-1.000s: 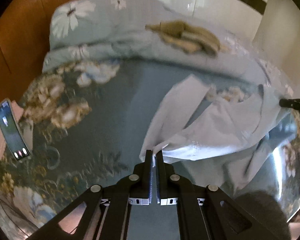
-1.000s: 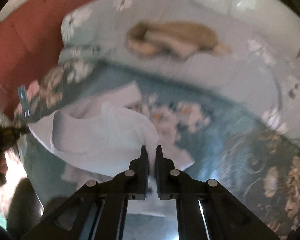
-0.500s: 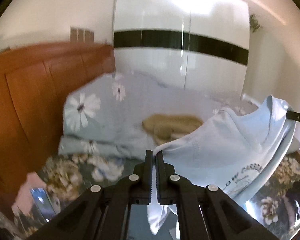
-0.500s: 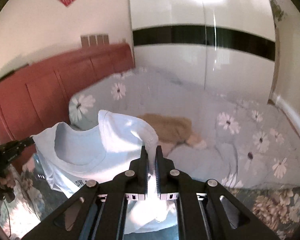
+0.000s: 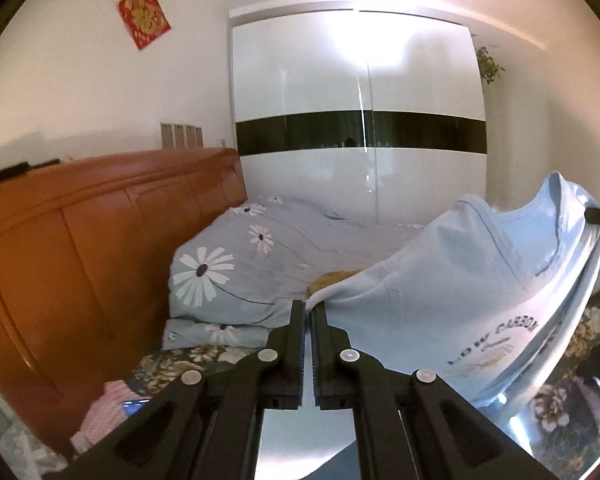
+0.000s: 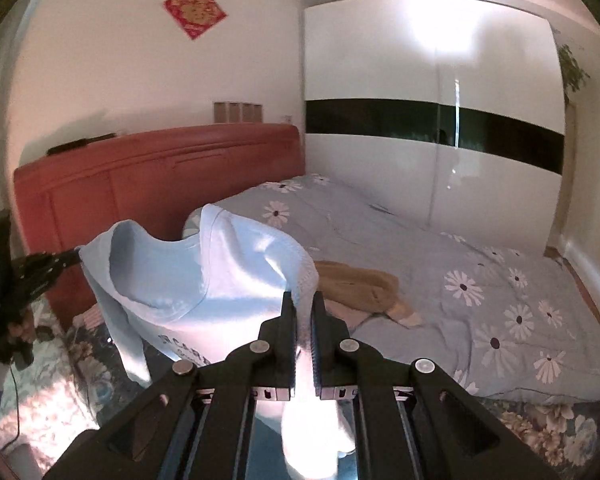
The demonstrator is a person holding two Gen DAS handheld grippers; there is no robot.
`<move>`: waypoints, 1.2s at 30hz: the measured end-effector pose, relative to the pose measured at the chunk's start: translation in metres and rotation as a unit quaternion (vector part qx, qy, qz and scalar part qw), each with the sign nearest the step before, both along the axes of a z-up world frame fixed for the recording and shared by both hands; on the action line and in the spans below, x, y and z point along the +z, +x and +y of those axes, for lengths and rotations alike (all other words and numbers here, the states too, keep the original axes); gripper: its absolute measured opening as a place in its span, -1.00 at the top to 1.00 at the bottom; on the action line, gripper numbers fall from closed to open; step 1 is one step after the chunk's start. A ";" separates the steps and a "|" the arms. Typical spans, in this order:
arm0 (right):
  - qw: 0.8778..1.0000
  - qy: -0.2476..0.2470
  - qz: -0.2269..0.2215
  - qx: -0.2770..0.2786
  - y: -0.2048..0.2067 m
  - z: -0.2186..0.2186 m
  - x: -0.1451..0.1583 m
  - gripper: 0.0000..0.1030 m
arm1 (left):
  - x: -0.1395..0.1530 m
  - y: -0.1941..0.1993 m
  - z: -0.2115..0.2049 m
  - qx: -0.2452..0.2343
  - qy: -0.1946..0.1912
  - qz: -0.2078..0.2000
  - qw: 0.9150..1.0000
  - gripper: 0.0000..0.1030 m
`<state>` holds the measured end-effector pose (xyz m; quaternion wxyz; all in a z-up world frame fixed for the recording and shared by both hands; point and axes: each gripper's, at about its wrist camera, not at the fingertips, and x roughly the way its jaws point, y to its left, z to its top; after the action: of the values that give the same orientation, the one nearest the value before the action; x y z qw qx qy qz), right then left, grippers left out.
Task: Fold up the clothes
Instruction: 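Lift the T-shirt by its shoulders with both grippers and shake it out, then lower the T-shirt flat onto the bed with both grippers and release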
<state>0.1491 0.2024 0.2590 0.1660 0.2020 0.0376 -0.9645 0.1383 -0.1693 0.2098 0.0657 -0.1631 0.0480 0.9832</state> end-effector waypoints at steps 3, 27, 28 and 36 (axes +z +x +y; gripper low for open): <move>1.000 0.006 0.009 0.017 0.016 -0.007 0.003 0.89 | 0.007 0.009 -0.006 0.006 -0.006 0.005 1.000 0.94; 0.947 0.024 -0.305 -0.098 -0.282 -0.003 -0.279 0.89 | -0.256 -0.303 0.084 0.017 -0.104 -0.287 0.952 0.94; 0.944 0.026 -0.312 -0.104 -0.294 0.000 -0.289 0.89 | -0.267 -0.318 0.089 0.019 -0.106 -0.295 0.949 0.94; 0.916 0.036 -0.374 -0.138 -0.368 0.022 -0.364 0.89 | -0.331 -0.398 0.107 0.026 -0.128 -0.345 0.929 0.94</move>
<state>-0.2185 0.2241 -0.1053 0.0260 0.5568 -0.0211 -0.8300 -0.2595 -0.0626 -0.1214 0.0314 -0.5008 0.1435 0.8530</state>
